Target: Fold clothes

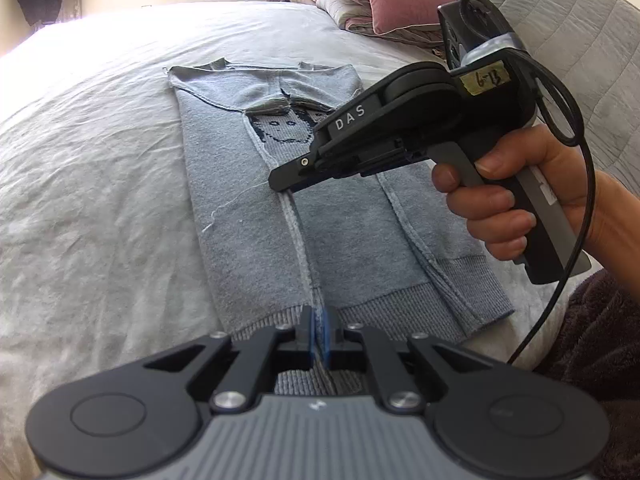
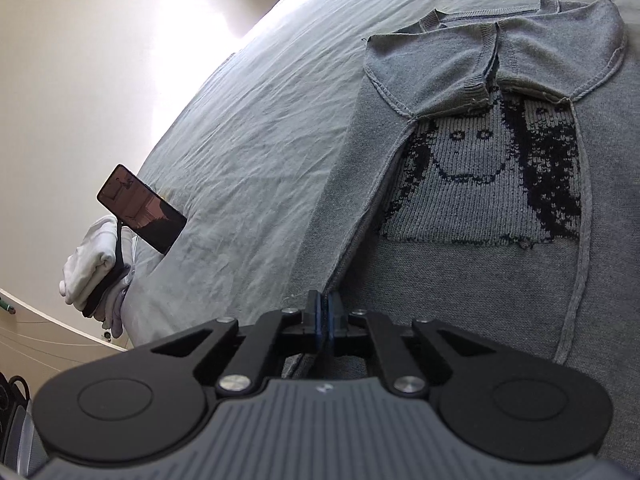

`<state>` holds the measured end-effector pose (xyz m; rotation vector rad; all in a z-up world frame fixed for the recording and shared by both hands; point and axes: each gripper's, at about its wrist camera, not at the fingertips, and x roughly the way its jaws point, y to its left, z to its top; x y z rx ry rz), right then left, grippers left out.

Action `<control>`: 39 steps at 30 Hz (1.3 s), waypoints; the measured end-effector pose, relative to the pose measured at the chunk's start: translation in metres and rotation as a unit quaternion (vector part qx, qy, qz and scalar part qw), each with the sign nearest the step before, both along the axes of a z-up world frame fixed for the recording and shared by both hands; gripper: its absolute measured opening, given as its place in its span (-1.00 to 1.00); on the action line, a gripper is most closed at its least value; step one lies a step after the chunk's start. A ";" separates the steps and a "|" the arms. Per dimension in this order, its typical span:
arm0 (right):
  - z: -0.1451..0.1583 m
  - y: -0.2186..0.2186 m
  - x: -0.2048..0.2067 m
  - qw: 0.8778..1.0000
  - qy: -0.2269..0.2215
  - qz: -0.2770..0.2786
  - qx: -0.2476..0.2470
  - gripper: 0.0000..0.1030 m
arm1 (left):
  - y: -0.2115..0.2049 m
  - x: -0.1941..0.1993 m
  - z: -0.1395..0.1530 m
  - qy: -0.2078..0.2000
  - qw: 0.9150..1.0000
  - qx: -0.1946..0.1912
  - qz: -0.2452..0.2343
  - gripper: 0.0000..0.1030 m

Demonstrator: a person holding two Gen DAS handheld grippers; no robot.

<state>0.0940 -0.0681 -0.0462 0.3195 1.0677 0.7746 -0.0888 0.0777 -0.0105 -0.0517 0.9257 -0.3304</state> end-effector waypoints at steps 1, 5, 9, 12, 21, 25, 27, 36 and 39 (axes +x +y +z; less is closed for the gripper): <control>-0.001 -0.001 0.001 1.000 0.001 -0.001 -0.005 -0.90 | -0.003 0.001 -0.002 0.003 1.000 -0.001 -0.005 -0.92; -0.021 -0.006 0.005 0.999 0.024 -0.007 -0.023 -0.89 | -0.012 0.008 -0.021 0.041 0.998 -0.008 -0.036 -0.89; -0.029 -0.015 0.006 0.999 0.046 -0.009 -0.016 -0.74 | -0.001 0.012 -0.017 0.044 0.996 -0.044 -0.071 -0.74; -0.016 -0.023 0.004 0.999 0.025 -0.005 -0.027 -0.73 | 0.019 0.022 -0.008 0.020 0.995 -0.076 -0.059 -0.72; 0.006 -0.082 -0.002 0.996 -0.015 -0.045 -0.071 -0.72 | 0.021 0.055 -0.035 0.037 0.993 -0.097 -0.056 -0.74; -0.001 -0.095 -0.032 0.996 0.014 -0.019 -0.087 -0.72 | 0.007 0.036 -0.037 0.041 0.992 -0.092 -0.076 -0.59; -0.005 -0.097 -0.049 0.996 0.028 -0.010 -0.089 -0.72 | 0.005 0.030 -0.037 0.039 0.992 -0.090 -0.075 -0.52; -0.005 -0.091 -0.087 0.996 0.044 0.001 -0.078 -0.71 | 0.000 0.014 -0.028 0.046 0.991 -0.097 -0.086 -0.46; 0.006 -0.093 -0.088 0.997 0.035 0.004 -0.067 -0.71 | 0.001 0.009 -0.018 0.037 0.989 -0.102 -0.101 -0.40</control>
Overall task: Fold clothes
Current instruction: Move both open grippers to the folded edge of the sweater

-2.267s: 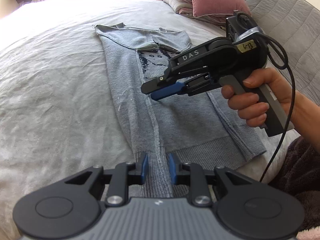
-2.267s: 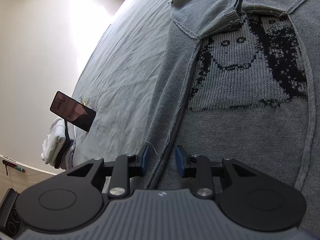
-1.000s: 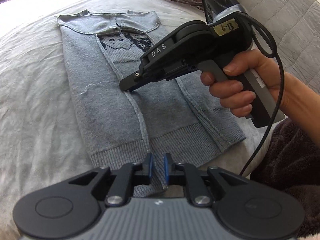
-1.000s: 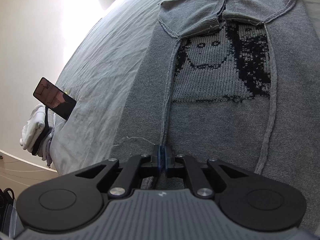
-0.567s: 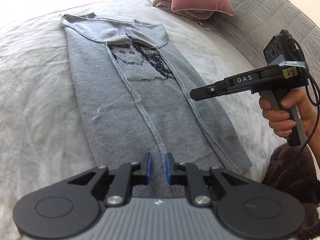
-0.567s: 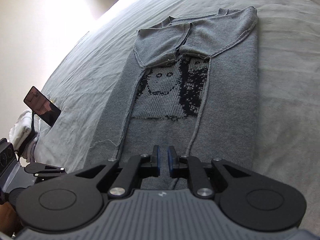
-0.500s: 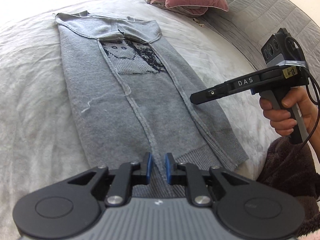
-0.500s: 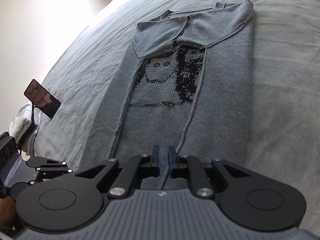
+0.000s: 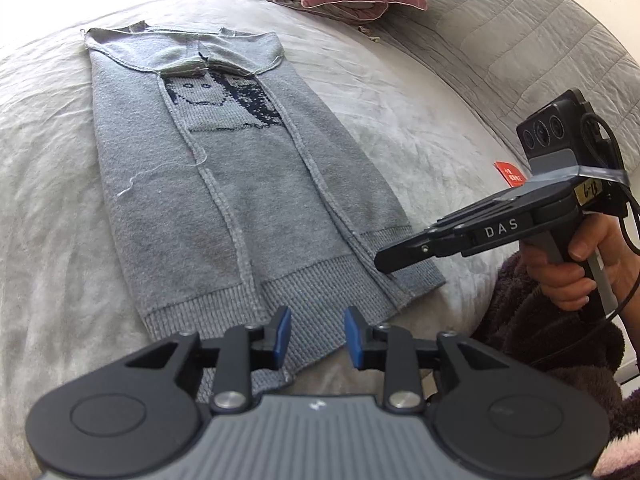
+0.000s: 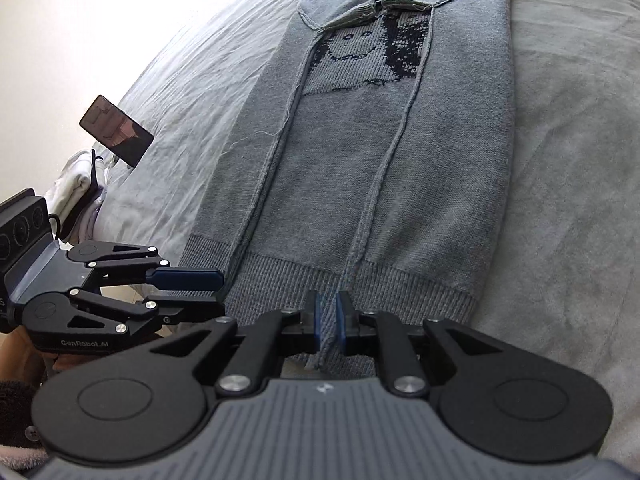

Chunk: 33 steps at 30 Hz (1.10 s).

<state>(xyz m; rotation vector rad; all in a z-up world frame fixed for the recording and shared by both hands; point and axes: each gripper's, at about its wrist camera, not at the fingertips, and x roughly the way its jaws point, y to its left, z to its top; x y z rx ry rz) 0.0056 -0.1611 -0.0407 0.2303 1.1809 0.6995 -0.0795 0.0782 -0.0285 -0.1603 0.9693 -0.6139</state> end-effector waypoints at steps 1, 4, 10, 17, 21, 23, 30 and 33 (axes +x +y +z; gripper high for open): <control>0.004 -0.002 0.000 1.000 -0.008 -0.002 0.001 -0.71 | 0.002 0.000 0.004 -0.011 1.000 0.003 0.005 -0.39; 0.010 -0.008 0.005 0.999 -0.029 -0.022 -0.005 -0.43 | 0.009 0.007 0.008 -0.027 0.999 0.016 0.030 -0.38; -0.009 -0.010 0.010 0.999 -0.015 -0.029 -0.031 -0.32 | 0.008 0.013 -0.012 0.002 0.999 0.031 0.034 -0.39; 0.000 -0.008 0.008 0.999 -0.023 -0.024 -0.027 -0.32 | 0.013 0.008 0.003 -0.020 0.999 0.016 0.037 -0.36; 0.004 -0.007 0.012 0.999 -0.029 -0.033 -0.023 -0.32 | 0.023 0.018 0.006 -0.027 0.997 0.017 0.068 -0.34; 0.005 -0.006 0.013 0.999 -0.034 -0.034 -0.024 -0.30 | 0.026 0.021 0.005 -0.029 0.996 0.025 0.080 -0.30; 0.001 -0.013 0.013 0.998 -0.031 -0.049 -0.034 -0.24 | 0.039 0.022 -0.003 -0.015 0.994 0.032 0.107 -0.24; 0.005 -0.020 0.011 0.997 -0.035 -0.060 -0.033 -0.22 | 0.046 0.018 -0.005 -0.010 0.992 0.035 0.118 -0.24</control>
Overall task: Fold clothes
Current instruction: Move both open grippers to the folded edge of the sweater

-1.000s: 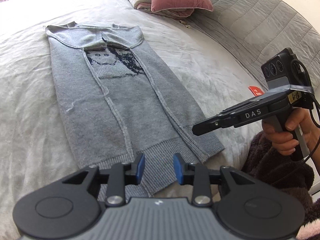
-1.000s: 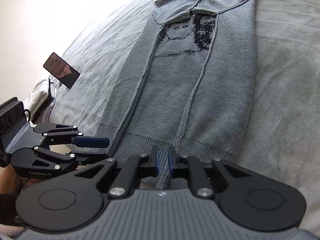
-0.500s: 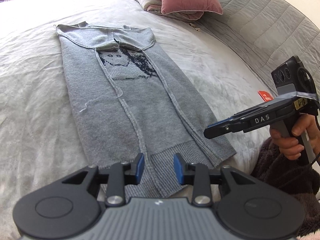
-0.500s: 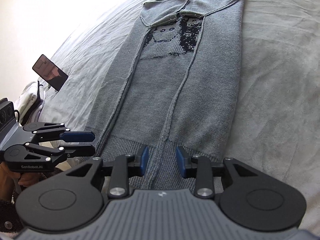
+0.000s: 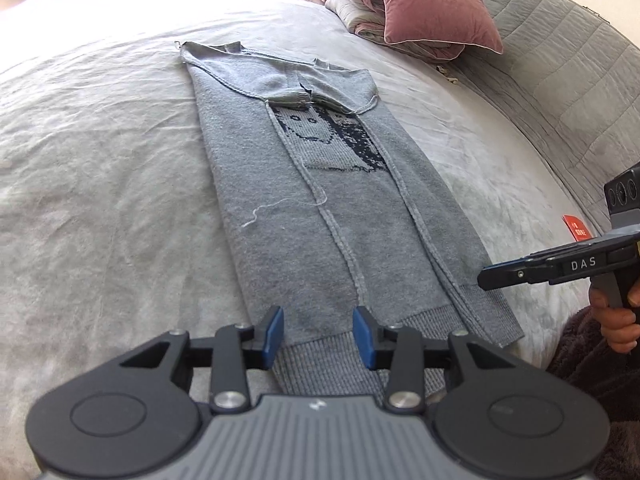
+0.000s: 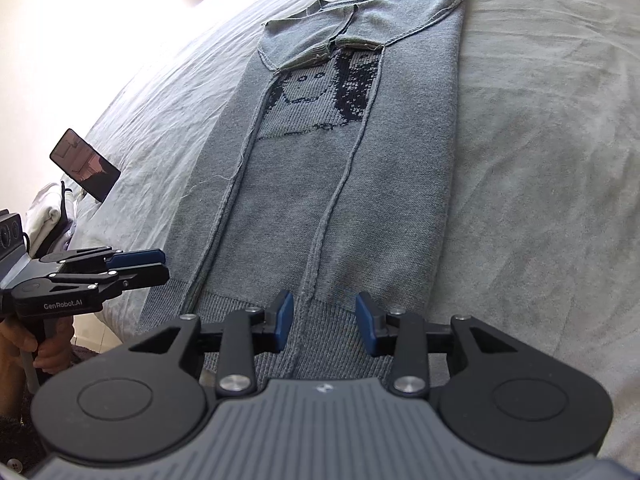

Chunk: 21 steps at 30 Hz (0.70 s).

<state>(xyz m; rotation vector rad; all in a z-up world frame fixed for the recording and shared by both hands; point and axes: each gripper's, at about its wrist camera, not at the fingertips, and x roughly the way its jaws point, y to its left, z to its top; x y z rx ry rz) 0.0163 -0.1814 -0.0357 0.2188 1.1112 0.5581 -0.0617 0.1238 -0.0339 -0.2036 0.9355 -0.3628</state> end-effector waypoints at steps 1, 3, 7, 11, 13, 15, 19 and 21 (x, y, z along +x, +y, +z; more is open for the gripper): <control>0.001 -0.004 0.000 1.000 -0.001 -0.007 0.000 -0.21 | 0.004 -0.001 -0.001 0.004 1.000 0.001 0.007 -0.23; 0.004 -0.013 0.000 1.000 -0.003 -0.021 0.000 -0.18 | 0.011 -0.003 -0.001 0.014 1.000 0.003 0.016 -0.23; 0.008 -0.033 -0.002 0.999 0.000 -0.042 0.000 -0.17 | 0.025 -0.006 -0.003 0.037 0.999 -0.005 0.029 -0.23; 0.006 -0.045 -0.011 0.999 0.010 -0.052 0.003 -0.16 | 0.031 -0.009 -0.007 0.056 0.998 -0.026 0.027 -0.23; 0.002 -0.047 -0.014 0.998 0.022 -0.054 0.007 -0.16 | 0.032 -0.011 -0.010 0.064 0.997 -0.035 0.024 -0.25; -0.002 -0.049 -0.018 0.998 0.033 -0.056 0.012 -0.16 | 0.031 -0.012 -0.011 0.068 0.997 -0.039 0.020 -0.27; -0.011 -0.049 -0.022 0.996 0.059 -0.052 0.031 -0.16 | 0.031 -0.014 -0.017 0.084 0.994 -0.069 0.013 -0.27; -0.014 -0.047 -0.023 0.996 0.070 -0.045 0.037 -0.16 | 0.030 -0.016 -0.021 0.091 0.992 -0.082 0.012 -0.28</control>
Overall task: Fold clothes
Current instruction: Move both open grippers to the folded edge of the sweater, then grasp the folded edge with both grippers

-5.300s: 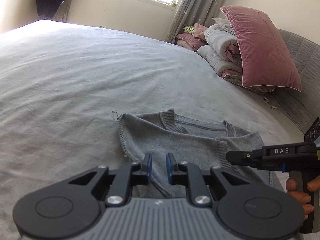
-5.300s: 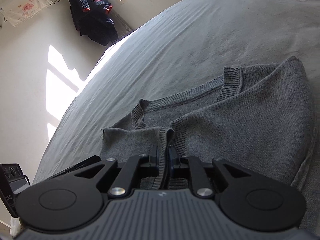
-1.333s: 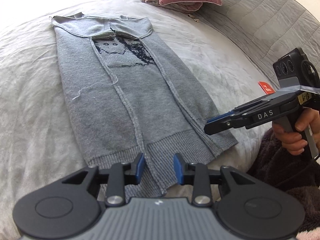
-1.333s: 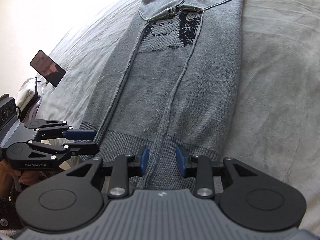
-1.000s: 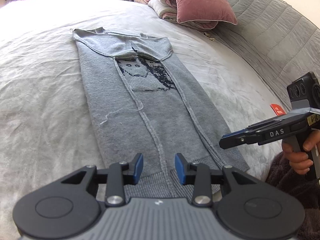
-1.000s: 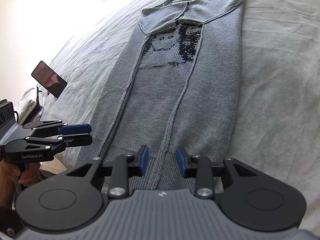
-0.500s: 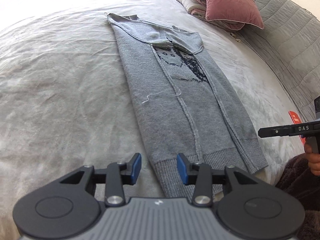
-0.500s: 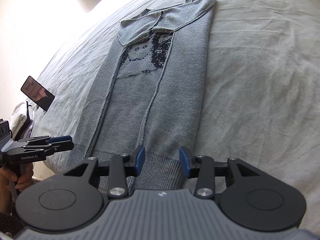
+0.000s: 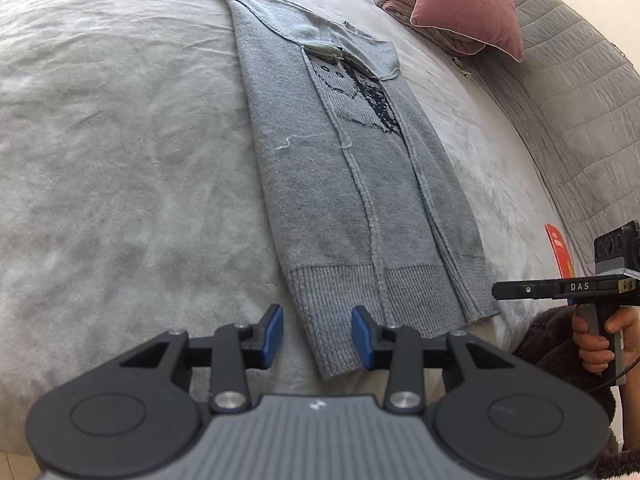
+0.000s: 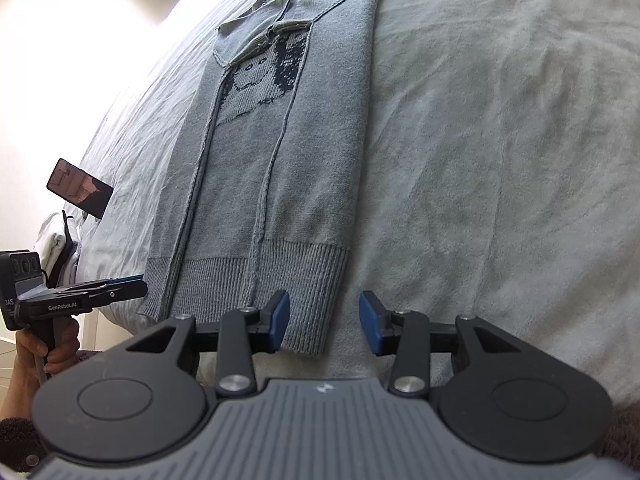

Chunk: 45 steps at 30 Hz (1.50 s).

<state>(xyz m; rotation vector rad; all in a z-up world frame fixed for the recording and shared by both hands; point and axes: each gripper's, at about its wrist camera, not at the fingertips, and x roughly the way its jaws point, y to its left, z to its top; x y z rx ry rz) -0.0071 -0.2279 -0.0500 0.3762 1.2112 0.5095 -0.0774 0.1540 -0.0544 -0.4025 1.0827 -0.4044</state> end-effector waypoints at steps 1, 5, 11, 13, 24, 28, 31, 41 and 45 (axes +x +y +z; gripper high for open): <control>-0.001 0.001 0.000 1.000 0.003 0.003 0.001 -0.16 | -0.001 0.000 -0.002 0.004 1.000 -0.007 0.000 -0.30; -0.006 0.007 0.000 1.000 0.013 0.015 0.006 -0.15 | -0.004 0.000 -0.008 0.018 0.999 -0.033 -0.005 -0.32; -0.013 0.009 0.004 0.999 0.032 0.019 0.027 -0.19 | -0.001 0.004 -0.016 0.035 0.997 -0.068 -0.010 -0.36; -0.014 0.008 0.005 0.999 0.037 0.019 0.032 -0.26 | 0.000 0.006 -0.020 0.045 0.995 -0.084 -0.014 -0.45; -0.019 0.005 0.012 0.996 0.061 0.021 0.067 -0.32 | -0.001 0.006 -0.026 0.046 0.993 -0.109 -0.026 -0.46; -0.020 0.006 0.013 0.995 0.063 0.024 0.068 -0.32 | 0.001 0.004 -0.026 0.041 0.992 -0.113 -0.029 -0.46; -0.020 0.007 0.014 0.995 0.064 0.029 0.068 -0.32 | 0.001 0.004 -0.026 0.039 0.992 -0.112 -0.031 -0.46; -0.025 0.007 0.021 0.992 0.085 0.035 0.082 -0.32 | 0.000 0.007 -0.026 0.040 0.992 -0.113 -0.042 -0.49; -0.025 0.007 0.022 0.992 0.089 0.035 0.084 -0.41 | -0.001 0.009 -0.028 0.050 0.991 -0.116 -0.049 -0.67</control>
